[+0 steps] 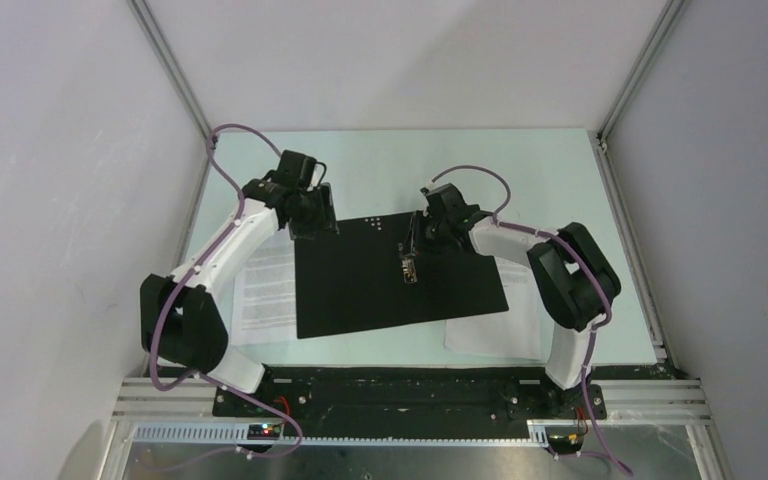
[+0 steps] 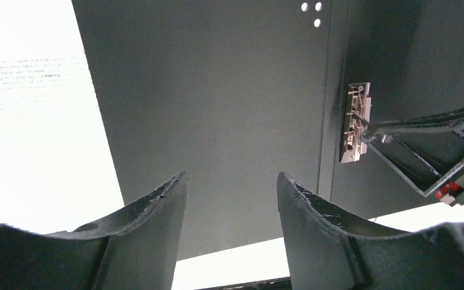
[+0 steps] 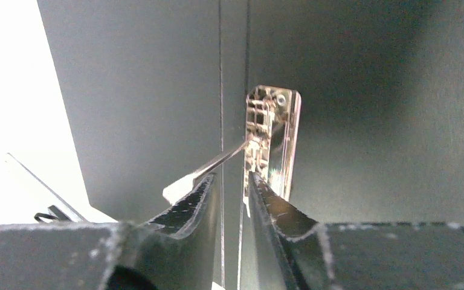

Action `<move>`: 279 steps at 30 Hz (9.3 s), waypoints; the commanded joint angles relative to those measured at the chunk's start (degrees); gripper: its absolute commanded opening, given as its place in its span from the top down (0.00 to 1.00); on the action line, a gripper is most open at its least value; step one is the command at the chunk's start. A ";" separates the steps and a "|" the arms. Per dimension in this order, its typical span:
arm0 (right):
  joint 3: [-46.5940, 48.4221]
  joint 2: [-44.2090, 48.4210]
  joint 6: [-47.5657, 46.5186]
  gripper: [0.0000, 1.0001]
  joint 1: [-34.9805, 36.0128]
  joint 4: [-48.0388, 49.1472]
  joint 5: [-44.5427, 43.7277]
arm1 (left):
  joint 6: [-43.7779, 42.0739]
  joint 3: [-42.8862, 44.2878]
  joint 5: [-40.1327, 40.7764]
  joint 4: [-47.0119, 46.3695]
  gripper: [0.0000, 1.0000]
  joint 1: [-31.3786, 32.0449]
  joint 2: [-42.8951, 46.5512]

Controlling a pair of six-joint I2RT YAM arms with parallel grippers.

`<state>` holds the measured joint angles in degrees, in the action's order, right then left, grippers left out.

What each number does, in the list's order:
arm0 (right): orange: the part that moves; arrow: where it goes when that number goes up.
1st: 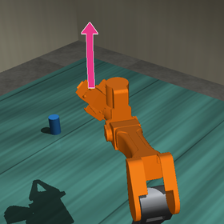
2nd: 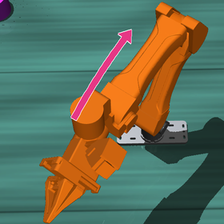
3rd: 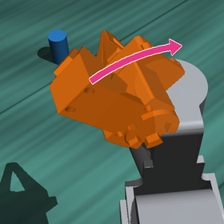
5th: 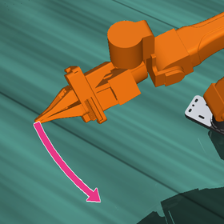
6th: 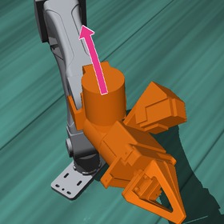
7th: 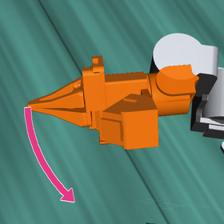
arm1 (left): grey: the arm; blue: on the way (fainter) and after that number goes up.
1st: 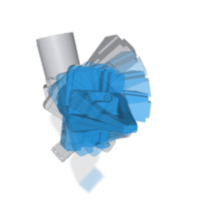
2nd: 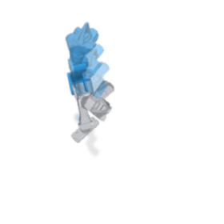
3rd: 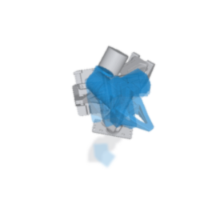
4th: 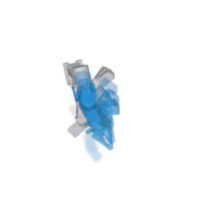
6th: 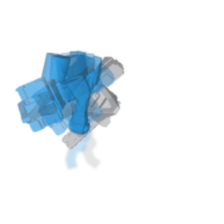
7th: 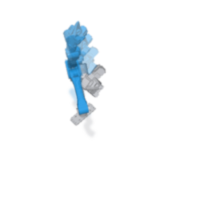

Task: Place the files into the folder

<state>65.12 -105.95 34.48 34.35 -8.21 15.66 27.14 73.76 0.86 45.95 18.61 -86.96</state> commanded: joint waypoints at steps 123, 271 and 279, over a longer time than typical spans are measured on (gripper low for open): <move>-18.26 61.28 7.88 1.00 -45.57 -32.48 -14.80 | 49.65 -31.39 -9.47 -49.62 0.43 34.75 1.68; -14.94 22.42 2.35 0.19 -23.36 -15.18 -16.42 | 17.97 6.40 2.17 -14.05 0.43 1.86 -19.40; -10.69 27.93 1.53 0.18 -10.65 -18.03 -16.53 | 17.78 -19.65 0.84 -14.01 0.26 -18.20 4.40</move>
<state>50.52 -78.63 36.38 15.22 -24.53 -1.32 46.02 63.31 2.17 30.81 9.87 -91.57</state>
